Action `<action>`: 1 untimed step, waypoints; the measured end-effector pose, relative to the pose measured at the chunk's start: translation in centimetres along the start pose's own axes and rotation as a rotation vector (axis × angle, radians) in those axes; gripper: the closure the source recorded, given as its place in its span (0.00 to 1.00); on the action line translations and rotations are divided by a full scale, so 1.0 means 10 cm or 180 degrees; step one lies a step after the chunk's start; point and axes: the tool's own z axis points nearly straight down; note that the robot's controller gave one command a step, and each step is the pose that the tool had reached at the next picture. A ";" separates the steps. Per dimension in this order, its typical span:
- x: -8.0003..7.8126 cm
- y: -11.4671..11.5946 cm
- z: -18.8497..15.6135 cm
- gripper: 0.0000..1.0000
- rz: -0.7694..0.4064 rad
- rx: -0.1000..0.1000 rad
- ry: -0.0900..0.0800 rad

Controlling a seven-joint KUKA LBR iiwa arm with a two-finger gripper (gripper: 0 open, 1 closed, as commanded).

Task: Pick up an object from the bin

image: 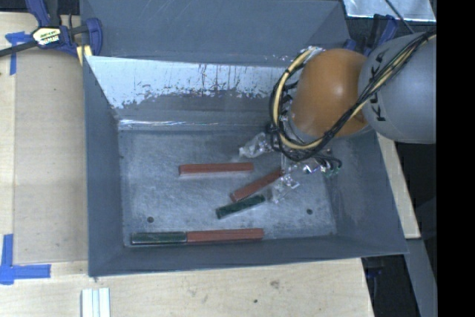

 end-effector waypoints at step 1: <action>-0.13 0.22 -0.01 1.00 -0.0488 0.0036 -0.0080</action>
Offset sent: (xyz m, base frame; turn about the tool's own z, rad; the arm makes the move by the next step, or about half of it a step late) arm 0.0000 0.0000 0.0000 0.0000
